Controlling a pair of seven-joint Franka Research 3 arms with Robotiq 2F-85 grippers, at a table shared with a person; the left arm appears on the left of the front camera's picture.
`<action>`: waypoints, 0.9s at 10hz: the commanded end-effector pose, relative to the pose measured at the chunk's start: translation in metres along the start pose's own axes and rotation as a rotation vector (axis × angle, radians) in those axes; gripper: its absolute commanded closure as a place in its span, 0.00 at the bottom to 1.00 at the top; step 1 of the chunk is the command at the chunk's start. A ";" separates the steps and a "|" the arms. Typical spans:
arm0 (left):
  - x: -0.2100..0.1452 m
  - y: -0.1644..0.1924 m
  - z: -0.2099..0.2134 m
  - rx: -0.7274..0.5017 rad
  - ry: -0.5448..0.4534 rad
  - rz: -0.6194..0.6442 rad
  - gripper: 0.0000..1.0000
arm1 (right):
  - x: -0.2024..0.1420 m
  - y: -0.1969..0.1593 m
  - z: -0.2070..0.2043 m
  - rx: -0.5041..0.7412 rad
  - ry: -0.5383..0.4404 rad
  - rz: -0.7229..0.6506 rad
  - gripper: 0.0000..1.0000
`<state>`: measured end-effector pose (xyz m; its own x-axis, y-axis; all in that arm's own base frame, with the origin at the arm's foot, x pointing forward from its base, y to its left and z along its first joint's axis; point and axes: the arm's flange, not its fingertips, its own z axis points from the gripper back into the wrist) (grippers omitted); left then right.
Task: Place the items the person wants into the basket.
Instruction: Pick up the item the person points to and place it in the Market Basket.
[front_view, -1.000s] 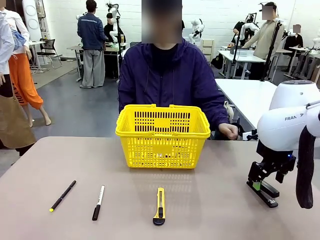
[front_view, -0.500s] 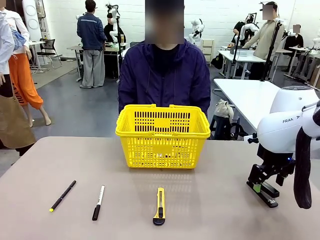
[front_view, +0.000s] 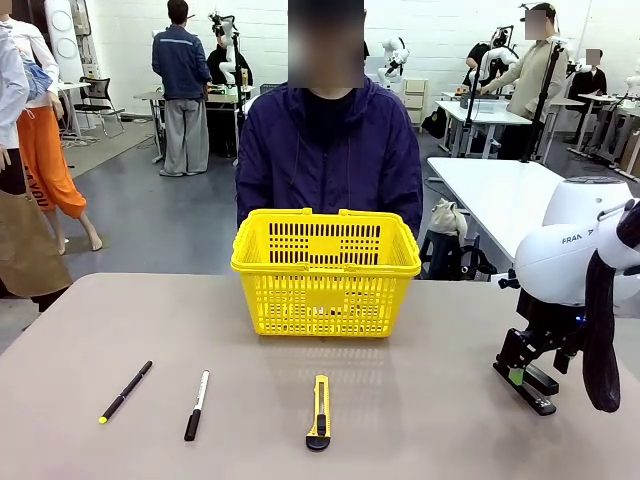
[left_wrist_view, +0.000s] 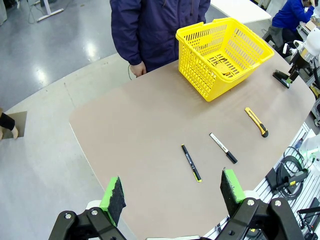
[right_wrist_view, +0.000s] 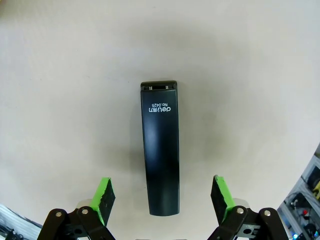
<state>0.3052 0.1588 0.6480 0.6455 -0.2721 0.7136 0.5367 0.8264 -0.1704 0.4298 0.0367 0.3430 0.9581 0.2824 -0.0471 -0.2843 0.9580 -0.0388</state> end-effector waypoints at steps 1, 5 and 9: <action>-0.001 0.001 0.001 -0.012 -0.012 -0.013 0.00 | 0.006 -0.006 -0.001 0.002 0.006 0.021 0.00; -0.001 0.001 0.001 -0.012 -0.012 -0.013 0.00 | 0.009 -0.011 -0.003 0.002 0.031 0.014 0.59; -0.001 0.001 0.001 -0.012 -0.012 -0.013 0.00 | 0.009 -0.010 -0.002 0.003 0.044 0.006 0.80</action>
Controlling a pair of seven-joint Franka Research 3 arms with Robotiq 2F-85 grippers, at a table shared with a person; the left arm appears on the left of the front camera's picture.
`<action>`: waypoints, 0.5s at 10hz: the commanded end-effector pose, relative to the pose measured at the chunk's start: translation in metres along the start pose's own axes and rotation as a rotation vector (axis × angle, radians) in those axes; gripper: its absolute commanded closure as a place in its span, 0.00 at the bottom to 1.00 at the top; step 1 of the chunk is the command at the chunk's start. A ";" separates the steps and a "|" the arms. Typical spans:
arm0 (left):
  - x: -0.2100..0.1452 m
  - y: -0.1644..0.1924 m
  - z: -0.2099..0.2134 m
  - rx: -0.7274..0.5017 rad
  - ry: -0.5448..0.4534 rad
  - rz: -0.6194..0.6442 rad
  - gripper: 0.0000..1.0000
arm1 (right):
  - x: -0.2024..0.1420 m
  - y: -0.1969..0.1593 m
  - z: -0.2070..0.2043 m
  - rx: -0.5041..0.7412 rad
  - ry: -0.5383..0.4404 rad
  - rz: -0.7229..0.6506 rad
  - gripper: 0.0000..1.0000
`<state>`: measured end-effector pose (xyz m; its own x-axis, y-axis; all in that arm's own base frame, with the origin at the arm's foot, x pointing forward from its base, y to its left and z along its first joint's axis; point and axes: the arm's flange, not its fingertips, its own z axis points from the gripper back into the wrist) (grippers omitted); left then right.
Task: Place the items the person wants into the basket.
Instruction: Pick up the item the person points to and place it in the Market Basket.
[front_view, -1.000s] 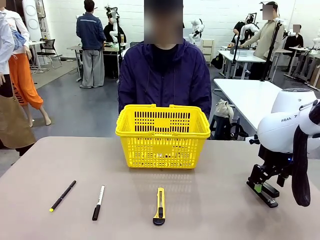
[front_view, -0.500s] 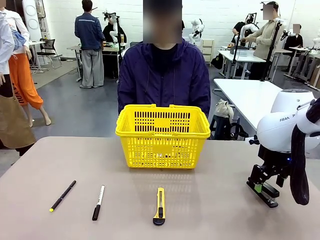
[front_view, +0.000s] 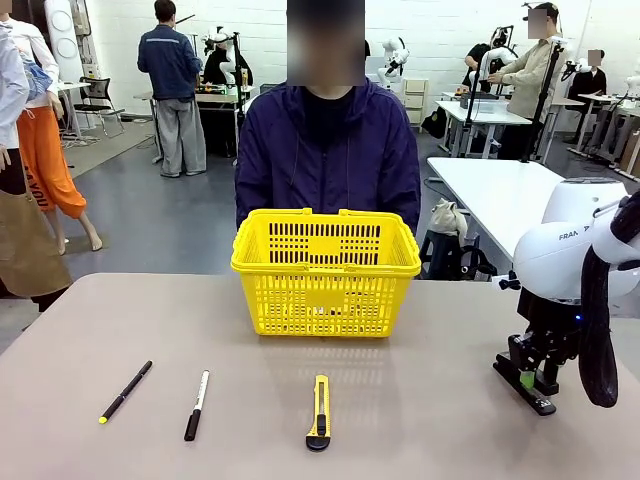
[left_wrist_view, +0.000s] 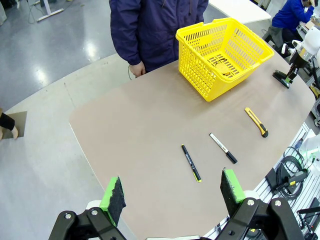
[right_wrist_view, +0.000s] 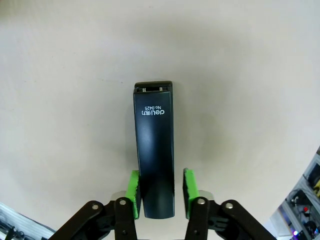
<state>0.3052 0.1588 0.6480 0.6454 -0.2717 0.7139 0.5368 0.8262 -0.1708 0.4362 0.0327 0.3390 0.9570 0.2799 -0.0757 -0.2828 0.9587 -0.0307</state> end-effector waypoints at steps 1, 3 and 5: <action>-0.002 0.001 0.001 -0.011 -0.011 -0.013 0.00 | 0.004 -0.004 0.002 -0.004 0.017 0.006 0.91; -0.002 0.001 0.001 -0.011 -0.011 -0.013 0.00 | 0.004 -0.003 0.002 0.002 0.020 0.002 1.00; -0.002 0.001 0.001 -0.011 -0.011 -0.013 0.00 | -0.008 0.006 0.025 0.040 0.039 -0.115 0.88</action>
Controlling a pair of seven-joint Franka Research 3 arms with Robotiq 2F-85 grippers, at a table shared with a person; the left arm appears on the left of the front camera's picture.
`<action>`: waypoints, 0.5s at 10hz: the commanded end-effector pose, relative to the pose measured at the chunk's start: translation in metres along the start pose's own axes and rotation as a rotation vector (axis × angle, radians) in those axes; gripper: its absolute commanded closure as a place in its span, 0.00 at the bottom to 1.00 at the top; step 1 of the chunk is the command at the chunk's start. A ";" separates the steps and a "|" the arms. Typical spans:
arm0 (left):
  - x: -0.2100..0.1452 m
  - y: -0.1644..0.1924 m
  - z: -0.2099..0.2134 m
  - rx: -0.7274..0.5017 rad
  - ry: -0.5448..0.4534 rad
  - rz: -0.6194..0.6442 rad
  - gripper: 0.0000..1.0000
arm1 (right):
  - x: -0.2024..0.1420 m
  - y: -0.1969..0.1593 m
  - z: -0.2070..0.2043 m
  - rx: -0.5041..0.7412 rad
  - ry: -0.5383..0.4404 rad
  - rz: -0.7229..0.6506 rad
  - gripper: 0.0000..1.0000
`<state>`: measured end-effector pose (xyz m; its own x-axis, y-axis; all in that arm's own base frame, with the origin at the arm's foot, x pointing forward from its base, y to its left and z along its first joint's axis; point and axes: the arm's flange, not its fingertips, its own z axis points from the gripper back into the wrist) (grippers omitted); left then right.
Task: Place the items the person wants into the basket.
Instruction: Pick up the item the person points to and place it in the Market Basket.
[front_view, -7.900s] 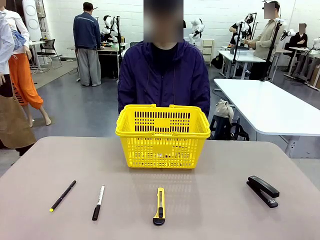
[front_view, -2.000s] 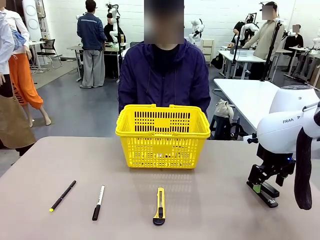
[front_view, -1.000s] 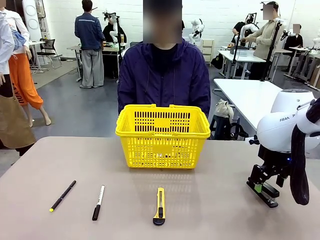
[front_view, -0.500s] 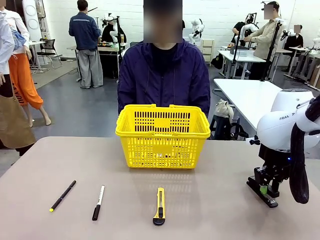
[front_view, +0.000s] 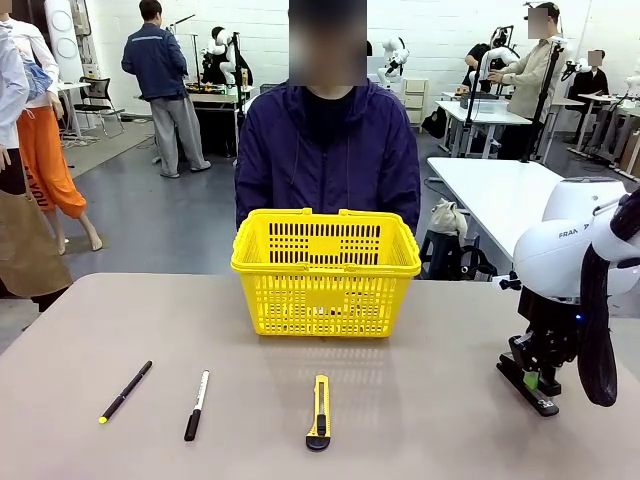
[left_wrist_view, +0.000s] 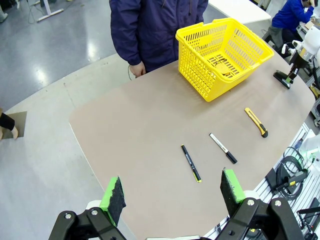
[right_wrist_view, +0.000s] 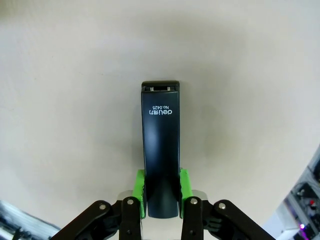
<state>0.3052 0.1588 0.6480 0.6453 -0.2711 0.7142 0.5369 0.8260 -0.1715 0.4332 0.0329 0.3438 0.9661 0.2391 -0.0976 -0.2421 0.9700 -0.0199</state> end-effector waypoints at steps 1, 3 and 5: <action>-0.002 0.001 0.001 -0.011 -0.011 -0.014 0.00 | -0.026 0.017 0.056 0.050 -0.004 -0.072 0.88; -0.002 0.001 0.001 -0.011 -0.011 -0.014 0.00 | -0.063 0.041 0.144 0.040 -0.064 -0.034 0.88; -0.002 0.001 0.001 -0.011 -0.011 -0.014 0.00 | -0.080 0.054 0.225 0.047 -0.114 0.002 0.88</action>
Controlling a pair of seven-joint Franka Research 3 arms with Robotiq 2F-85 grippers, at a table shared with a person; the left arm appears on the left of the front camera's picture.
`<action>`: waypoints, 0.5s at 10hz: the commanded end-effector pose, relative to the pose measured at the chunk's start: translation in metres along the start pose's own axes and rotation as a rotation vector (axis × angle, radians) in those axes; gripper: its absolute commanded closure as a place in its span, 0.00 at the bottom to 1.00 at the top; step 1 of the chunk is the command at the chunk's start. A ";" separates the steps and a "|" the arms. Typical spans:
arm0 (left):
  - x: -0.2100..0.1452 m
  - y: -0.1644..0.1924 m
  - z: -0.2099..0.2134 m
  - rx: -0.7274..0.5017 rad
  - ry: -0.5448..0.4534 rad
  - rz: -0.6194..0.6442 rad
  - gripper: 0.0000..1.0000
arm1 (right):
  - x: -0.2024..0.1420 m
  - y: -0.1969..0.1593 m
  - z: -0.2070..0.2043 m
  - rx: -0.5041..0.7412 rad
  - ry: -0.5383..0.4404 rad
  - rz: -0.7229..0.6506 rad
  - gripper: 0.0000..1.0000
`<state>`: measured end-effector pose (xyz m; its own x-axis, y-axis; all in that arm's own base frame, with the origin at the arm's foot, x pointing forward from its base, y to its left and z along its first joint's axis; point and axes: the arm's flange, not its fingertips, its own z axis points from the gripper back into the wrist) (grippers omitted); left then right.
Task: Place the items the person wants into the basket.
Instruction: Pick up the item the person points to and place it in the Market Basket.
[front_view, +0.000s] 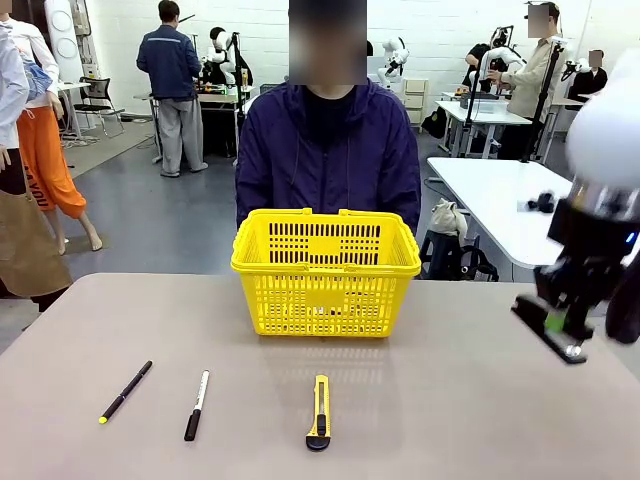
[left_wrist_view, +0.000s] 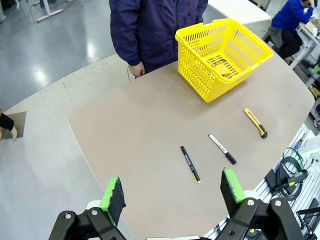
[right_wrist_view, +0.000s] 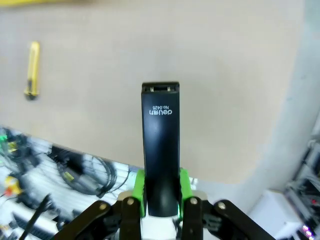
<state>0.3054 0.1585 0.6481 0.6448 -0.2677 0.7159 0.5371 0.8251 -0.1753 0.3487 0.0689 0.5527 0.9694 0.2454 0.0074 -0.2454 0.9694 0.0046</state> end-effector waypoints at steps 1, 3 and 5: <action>-0.002 0.001 0.001 -0.008 -0.008 -0.016 0.00 | 0.015 0.009 0.051 0.032 -0.029 -0.003 0.88; -0.002 0.001 0.001 -0.008 -0.008 -0.016 0.00 | 0.017 0.021 0.082 0.036 -0.040 0.012 0.88; -0.002 0.001 0.001 -0.008 -0.008 -0.016 0.00 | 0.023 0.024 0.081 0.043 -0.022 -0.021 0.88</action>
<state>0.3053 0.1587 0.6481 0.6446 -0.2670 0.7164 0.5370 0.8251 -0.1757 0.3596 0.0924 0.6404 0.9620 0.2674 0.0544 -0.2690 0.9628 0.0250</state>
